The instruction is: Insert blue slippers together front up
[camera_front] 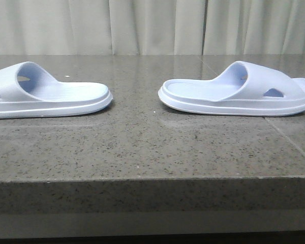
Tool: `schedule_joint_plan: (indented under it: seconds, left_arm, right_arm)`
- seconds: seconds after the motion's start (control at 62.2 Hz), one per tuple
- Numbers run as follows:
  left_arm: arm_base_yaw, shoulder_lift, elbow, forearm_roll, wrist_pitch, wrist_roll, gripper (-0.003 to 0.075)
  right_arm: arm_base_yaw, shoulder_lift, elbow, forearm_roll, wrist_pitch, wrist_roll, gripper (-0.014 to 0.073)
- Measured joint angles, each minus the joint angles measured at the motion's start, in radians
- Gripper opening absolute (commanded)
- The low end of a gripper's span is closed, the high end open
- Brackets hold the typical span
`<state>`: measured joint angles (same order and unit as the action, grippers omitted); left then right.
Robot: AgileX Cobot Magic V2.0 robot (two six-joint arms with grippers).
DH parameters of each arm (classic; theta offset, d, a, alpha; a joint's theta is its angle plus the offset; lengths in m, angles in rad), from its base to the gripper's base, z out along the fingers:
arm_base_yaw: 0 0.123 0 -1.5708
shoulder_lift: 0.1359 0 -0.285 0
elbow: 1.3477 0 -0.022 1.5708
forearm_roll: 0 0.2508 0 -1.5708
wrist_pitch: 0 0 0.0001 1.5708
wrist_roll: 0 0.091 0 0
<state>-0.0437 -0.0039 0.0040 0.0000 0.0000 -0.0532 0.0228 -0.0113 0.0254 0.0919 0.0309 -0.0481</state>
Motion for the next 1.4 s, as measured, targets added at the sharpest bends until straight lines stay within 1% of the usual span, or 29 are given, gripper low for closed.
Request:
schedule_joint_plan:
  seconds: [0.932, 1.077, 1.205, 1.398]
  left_arm:
    - [0.000, 0.000, 0.000, 0.000, 0.000, 0.000, -0.0020]
    - [0.000, 0.000, -0.007, -0.007, -0.055, 0.000, -0.0020]
    - [0.000, 0.000, -0.085, -0.010, -0.017, 0.000, -0.0020]
    - [0.000, 0.018, -0.310, -0.010, 0.102, 0.000, -0.0020]
  right_arm:
    - [0.000, 0.000, 0.000, 0.000, -0.001, 0.000, -0.0068]
    - [0.000, 0.000, 0.000, 0.000, -0.019, 0.002, -0.0068]
    - [0.000, 0.000, -0.074, 0.000, 0.052, 0.002, -0.0068]
    - [0.000, 0.031, -0.299, -0.004, 0.195, 0.002, -0.0068]
